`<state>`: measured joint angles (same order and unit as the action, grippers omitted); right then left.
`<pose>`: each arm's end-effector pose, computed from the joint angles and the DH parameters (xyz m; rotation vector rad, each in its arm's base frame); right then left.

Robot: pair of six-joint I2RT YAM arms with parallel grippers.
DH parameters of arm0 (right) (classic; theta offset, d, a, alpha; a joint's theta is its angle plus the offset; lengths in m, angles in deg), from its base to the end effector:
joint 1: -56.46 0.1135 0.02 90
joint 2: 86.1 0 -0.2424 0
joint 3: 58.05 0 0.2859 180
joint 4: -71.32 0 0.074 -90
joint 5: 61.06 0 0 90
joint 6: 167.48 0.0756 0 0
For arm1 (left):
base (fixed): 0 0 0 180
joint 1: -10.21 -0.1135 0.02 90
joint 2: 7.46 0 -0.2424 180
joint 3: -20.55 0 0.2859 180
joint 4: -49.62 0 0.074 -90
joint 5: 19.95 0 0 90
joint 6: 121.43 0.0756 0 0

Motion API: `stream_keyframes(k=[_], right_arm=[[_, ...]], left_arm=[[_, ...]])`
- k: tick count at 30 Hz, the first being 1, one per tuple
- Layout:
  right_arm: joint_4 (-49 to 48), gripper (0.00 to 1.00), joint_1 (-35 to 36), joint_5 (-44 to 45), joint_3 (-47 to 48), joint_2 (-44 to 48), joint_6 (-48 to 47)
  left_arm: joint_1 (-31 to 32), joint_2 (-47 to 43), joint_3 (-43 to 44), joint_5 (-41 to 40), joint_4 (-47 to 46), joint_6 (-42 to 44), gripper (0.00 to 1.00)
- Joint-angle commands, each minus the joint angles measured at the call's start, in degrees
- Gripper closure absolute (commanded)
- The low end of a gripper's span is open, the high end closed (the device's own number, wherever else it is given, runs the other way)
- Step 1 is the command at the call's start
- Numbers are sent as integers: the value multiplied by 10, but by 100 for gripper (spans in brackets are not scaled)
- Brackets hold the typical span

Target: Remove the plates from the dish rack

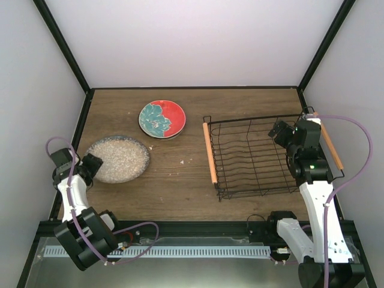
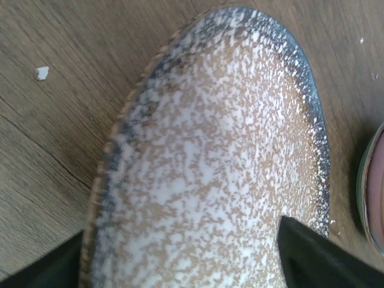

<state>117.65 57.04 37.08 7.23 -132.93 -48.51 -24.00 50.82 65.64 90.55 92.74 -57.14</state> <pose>0.2570 -0.0081 0.3112 0.5892 1.9704 0.1742 0.2227 0.1194 0.1340 -1.1316 2.2377 -0.3953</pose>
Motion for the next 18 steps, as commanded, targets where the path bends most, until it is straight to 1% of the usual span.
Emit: stream_keyframes(k=[1,2,3,9,18], right_arm=[[-5,0,5,6,-1,4,-2],[-4,0,4,5,-1,5,-1],[-3,0,5,6,-1,5,-1],[1,0,5,9,-4,12,2],[5,0,5,14,-3,14,0]], left_arm=[[-2,5,14,-2,-21,1,7],[-2,8,15,-4,-20,2,1],[-2,11,16,-4,-21,3,0],[-2,24,16,-9,-12,0,0],[-2,52,57,-69,25,11,0]])
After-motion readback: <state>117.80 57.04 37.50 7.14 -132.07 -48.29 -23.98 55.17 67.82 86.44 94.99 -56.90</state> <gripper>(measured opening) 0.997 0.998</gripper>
